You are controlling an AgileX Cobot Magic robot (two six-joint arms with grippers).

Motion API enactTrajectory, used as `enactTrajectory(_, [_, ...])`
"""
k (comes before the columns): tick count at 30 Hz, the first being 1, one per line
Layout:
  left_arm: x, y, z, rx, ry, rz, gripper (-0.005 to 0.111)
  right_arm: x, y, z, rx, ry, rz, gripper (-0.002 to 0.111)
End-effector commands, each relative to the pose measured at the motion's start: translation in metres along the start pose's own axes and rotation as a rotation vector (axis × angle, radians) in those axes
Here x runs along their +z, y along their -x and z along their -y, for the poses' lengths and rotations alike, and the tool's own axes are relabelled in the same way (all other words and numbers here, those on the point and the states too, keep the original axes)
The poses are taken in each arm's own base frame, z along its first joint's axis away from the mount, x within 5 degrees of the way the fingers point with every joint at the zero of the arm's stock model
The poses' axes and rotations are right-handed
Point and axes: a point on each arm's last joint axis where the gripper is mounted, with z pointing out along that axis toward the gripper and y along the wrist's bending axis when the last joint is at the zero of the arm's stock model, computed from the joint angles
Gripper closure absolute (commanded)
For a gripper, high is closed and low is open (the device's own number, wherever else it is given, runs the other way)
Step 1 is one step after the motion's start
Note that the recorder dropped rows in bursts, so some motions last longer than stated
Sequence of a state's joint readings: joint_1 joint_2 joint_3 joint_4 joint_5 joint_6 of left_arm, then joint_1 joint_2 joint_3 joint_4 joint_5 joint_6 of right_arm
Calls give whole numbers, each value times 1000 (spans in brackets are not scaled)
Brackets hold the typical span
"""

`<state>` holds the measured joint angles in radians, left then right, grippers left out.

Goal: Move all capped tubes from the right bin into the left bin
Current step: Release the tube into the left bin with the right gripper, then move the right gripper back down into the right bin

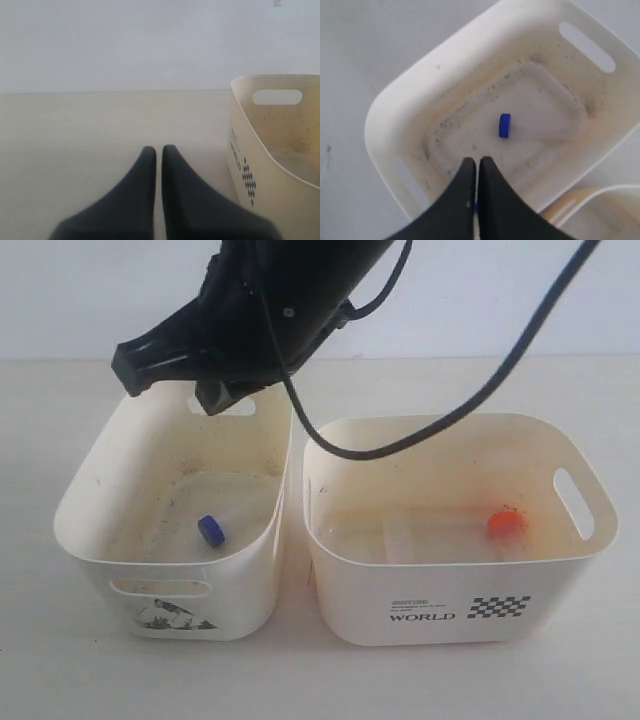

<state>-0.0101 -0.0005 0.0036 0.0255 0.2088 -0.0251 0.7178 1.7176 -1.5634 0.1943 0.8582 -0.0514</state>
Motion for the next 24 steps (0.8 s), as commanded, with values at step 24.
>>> enactTrajectory(24, [0, 1, 0, -13, -1, 3, 102, -84, -94, 28, 155, -401, -197, 107])
